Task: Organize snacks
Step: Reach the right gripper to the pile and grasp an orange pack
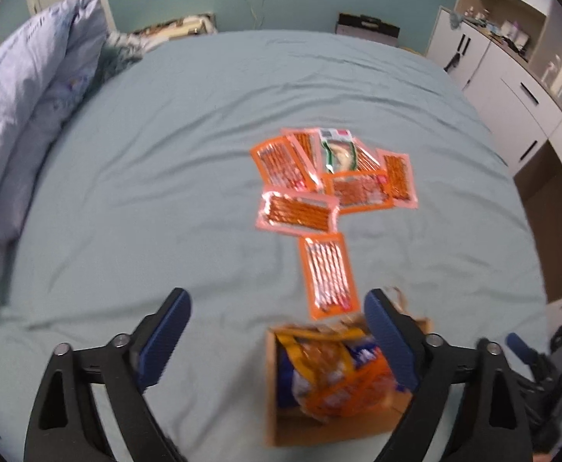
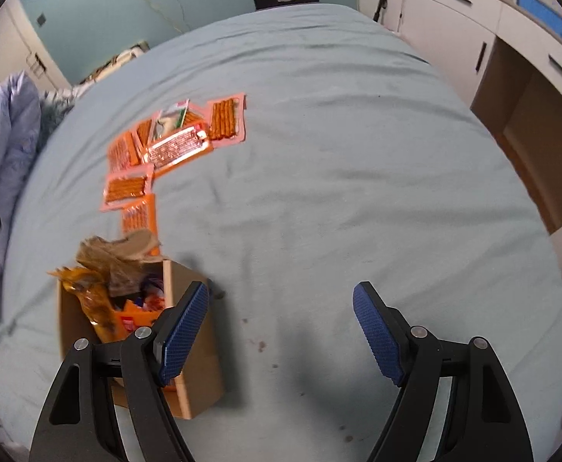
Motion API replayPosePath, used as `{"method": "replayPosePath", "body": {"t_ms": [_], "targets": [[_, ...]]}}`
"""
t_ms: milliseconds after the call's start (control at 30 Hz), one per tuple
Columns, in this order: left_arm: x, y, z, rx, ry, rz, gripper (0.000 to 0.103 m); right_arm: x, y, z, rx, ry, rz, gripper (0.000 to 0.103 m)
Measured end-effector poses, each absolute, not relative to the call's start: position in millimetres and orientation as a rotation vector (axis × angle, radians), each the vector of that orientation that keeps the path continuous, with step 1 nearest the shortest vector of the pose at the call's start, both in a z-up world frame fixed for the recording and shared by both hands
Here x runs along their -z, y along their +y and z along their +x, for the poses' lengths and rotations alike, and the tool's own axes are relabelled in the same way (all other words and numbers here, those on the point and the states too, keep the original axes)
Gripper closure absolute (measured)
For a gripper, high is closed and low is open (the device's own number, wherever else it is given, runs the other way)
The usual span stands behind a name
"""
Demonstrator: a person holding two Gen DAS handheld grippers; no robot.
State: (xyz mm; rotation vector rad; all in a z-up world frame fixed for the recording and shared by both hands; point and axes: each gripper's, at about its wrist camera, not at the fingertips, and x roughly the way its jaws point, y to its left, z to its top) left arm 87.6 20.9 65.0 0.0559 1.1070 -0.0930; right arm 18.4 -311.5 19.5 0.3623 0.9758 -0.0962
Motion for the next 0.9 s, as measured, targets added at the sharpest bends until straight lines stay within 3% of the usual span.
{"method": "replayPosePath", "body": {"t_ms": [300,533,900], "targets": [[-32,34,110,0.035,1.026,0.173,0.002,-6,-325,20,0.034,0.932,0.534,0.026],[-12,45,131,0.012,1.065,0.155,0.0,24,-328,57,0.136,1.083,0.583,0.026],[2,74,148,0.021,1.084,0.112,0.0,-29,-287,124,-0.017,1.099,0.522,0.026]]}}
